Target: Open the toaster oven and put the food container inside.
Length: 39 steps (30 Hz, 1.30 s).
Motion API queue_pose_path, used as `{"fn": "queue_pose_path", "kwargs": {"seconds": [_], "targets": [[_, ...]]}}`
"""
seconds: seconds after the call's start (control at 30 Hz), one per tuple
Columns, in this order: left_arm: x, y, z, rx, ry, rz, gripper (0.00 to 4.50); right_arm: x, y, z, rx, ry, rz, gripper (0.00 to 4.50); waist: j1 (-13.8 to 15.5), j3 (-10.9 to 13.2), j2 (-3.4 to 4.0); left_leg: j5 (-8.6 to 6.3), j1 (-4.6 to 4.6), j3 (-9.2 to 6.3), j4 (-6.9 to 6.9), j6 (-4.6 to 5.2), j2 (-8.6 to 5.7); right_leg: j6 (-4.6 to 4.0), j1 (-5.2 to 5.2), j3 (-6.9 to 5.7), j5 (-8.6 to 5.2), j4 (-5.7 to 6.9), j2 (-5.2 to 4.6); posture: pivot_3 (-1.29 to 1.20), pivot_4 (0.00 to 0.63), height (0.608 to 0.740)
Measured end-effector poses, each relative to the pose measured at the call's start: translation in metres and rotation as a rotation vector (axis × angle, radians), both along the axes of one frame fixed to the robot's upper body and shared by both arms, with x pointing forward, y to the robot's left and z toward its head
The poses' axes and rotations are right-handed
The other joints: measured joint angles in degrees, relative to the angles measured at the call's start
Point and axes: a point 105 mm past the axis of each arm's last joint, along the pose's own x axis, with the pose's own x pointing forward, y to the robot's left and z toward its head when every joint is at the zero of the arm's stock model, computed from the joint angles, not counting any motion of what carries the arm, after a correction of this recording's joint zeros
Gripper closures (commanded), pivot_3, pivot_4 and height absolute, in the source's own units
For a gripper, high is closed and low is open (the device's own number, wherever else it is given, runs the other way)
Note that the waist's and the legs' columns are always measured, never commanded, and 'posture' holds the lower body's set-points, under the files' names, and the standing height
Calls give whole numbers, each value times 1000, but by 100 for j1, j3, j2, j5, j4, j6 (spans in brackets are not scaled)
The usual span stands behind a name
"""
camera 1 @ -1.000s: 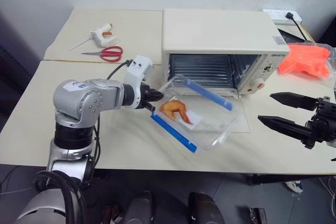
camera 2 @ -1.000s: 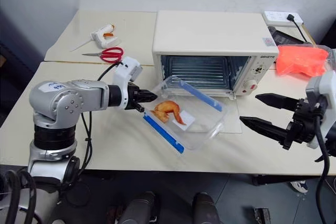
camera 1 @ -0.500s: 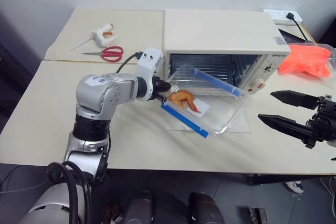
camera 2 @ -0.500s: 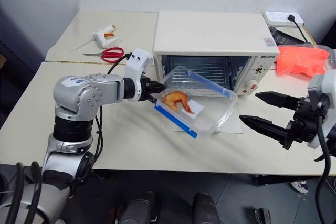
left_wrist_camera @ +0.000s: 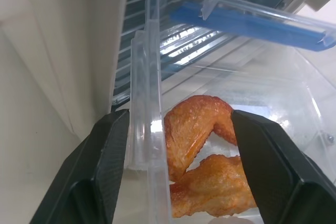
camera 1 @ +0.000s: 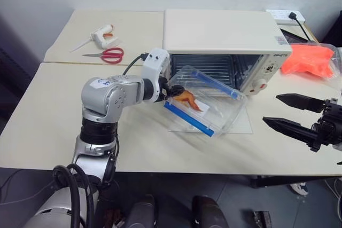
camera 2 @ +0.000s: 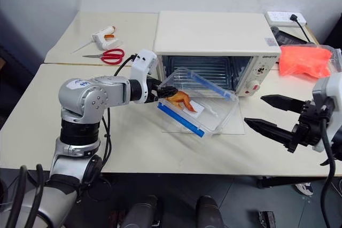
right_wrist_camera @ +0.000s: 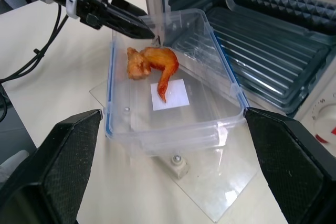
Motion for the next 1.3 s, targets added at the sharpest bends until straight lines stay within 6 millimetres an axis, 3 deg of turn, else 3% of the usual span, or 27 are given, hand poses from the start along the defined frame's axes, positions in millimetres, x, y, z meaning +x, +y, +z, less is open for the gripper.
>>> {"fn": "queue_pose_path", "kwargs": {"seconds": [0.17, 0.23, 0.37, 0.53, 0.63, 0.87, 0.97, 1.13, 1.3], "targets": [[-6, 10, 37, -140, -128, -74, 1329, -2, -2, 3, -4, -16, -13, 0, 10, 0, 0, 1, 0, 0, 1, -1, -2, 0, 1, -1, 0, 1, -1, 0, 150, 740], [-9, 20, 56, -182, -196, -113, 1722, -3, -3, 5, -3, -22, -17, 374, 9, 0, 0, 2, 0, -1, 0, -1, -1, 0, 1, -2, 0, 1, 0, 0, 150, 740], [-24, 47, 86, -206, -331, -210, 2883, -10, 7, 0, 23, 9, 26, 1641, -12, -1, 1, 2, 6, 1, -4, -2, 2, -1, 2, -3, -1, 2, 2, 0, 150, 740], [-42, 50, 75, -242, -284, -374, 4447, -20, 28, -4, 46, 19, 77, 3350, 27, 0, 0, 3, 4, -16, 0, 6, 10, 0, 14, -4, 0, -2, -8, 0, 150, 740], [-56, 53, 62, -224, -236, -464, 4500, -27, 39, -10, 76, 42, 98, 4433, 1, 0, 0, 1, 4, -15, -4, 8, 12, 0, 11, -3, 0, -3, -7, 0, 150, 740], [-84, 74, 29, -67, -111, -641, 4500, -38, 71, -37, 99, 134, 141, 4475, -34, -1, 1, 1, 7, -7, -7, 7, 16, -4, 11, 0, -2, -10, 3, 0, 150, 740], [-93, 78, 10, 49, -58, -755, 4500, -35, 81, -65, 36, 204, 113, 4475, 1, -1, 1, 0, 6, -7, -7, 11, 13, -8, 11, 3, -4, -19, -1, 0, 150, 740], [-78, 66, -12, 100, -59, -832, 4500, -21, 95, -86, 7, 189, 91, 4475, 4, -1, -1, 1, -1, -10, -2, 27, -17, -7, 13, 13, -3, -14, -5, 0, 150, 740], [-60, 57, -27, 149, -91, -831, 4500, 7, 90, -93, -24, 137, 8, 4475, -23, -2, -1, 1, -4, -10, -7, 27, -15, -6, -2, 11, -3, -1, 0, 0, 150, 740]]}}
